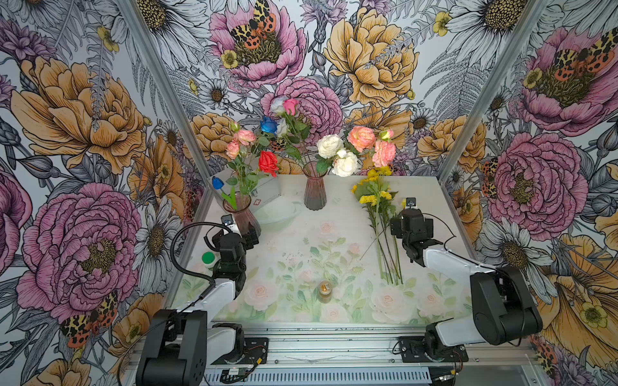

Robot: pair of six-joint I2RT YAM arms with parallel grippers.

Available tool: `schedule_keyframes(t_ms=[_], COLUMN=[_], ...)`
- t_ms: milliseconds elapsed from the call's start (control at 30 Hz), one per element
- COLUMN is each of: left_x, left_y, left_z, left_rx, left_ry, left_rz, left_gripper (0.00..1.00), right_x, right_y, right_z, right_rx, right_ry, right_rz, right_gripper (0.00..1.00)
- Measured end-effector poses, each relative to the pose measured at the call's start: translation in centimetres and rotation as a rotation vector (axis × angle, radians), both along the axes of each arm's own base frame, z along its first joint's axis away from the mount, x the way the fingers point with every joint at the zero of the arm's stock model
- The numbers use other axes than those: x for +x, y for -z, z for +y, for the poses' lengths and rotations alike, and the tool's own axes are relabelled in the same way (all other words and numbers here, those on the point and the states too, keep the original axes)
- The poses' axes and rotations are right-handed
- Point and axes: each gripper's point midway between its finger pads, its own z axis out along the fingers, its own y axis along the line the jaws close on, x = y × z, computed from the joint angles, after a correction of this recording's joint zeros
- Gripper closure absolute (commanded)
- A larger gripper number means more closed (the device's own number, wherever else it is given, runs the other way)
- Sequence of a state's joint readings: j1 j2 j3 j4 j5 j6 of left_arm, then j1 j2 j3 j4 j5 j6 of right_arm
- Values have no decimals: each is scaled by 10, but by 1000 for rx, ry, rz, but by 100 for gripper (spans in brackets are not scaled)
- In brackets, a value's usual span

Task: Pick out yellow flowers from the vase
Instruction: Reset both arms

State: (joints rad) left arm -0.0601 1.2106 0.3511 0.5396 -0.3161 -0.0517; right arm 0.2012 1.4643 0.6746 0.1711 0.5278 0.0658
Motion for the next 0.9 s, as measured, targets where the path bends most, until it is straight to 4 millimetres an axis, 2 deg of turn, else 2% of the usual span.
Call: schedule_keyframes(t_ms=[100, 167, 333, 400, 467, 500, 700, 900], left_x=[8, 12, 20, 25, 20, 17, 20, 21], left_y=[15, 18, 9, 22, 43, 47, 33, 29], left_z=[-4, -4, 8, 8, 11, 11, 7, 6], left_rx=[-2, -5, -31, -53, -69, -72, -80, -79], left_ry=[32, 45, 50, 76, 80, 82, 109, 115], left_rz=[21, 18, -74, -92, -41, -35, -104, -118], left_gripper=[1, 1, 1, 2, 2, 1, 1, 1], right_x=[-2, -2, -7, -11, -16, -16, -9, -7], right_y=[28, 32, 25, 23, 27, 27, 11, 7], right_z=[-11, -15, -38, -44, -44, -43, -38, -36], right_rx=[-43, -30, 57, 94, 117, 123, 150, 156], right_ry=[19, 20, 45, 39, 23, 17, -5, -17], right_rz=[32, -2, -135, -193, -210, -219, -300, -315], right_gripper=[1, 0, 0, 0, 0, 0, 0, 0])
